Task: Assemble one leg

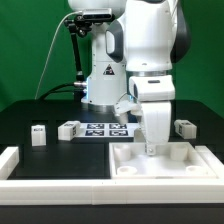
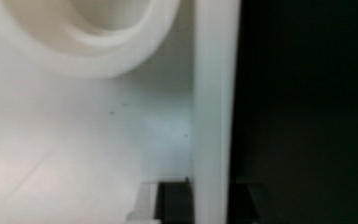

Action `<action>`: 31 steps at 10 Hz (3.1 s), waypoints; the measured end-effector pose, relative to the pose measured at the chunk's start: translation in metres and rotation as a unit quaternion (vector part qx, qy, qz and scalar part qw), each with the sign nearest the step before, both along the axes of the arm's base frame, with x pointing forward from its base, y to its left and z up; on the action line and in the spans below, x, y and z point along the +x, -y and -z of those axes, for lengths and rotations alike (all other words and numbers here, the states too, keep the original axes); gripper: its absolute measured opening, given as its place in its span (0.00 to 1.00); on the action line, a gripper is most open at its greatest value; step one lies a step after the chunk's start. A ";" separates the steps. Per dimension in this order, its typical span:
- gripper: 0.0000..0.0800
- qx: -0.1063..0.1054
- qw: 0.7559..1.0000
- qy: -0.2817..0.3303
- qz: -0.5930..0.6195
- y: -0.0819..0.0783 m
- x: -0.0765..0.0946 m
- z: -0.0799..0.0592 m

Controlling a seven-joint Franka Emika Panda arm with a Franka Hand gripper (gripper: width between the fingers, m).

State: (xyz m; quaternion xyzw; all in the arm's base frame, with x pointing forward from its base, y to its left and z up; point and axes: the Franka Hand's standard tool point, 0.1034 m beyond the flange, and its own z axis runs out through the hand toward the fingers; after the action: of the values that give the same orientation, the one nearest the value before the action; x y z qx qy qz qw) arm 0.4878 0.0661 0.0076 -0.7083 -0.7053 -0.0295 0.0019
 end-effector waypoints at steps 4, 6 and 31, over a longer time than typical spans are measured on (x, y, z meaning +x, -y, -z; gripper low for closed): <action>0.07 -0.007 1.000 -0.022 0.006 -0.003 0.003 0.000; 0.07 -0.007 1.000 -0.022 0.006 -0.002 0.003 0.000; 0.81 0.024 0.825 -0.039 0.564 -0.049 -0.076 -0.029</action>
Offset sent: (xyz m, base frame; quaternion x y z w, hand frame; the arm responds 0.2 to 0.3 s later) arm 0.0148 0.0164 -0.0023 0.0099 0.0022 0.0072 0.9999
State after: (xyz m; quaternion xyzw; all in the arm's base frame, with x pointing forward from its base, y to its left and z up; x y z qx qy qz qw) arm 0.4122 0.1150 0.0370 -0.9828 -0.1818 -0.0149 0.0292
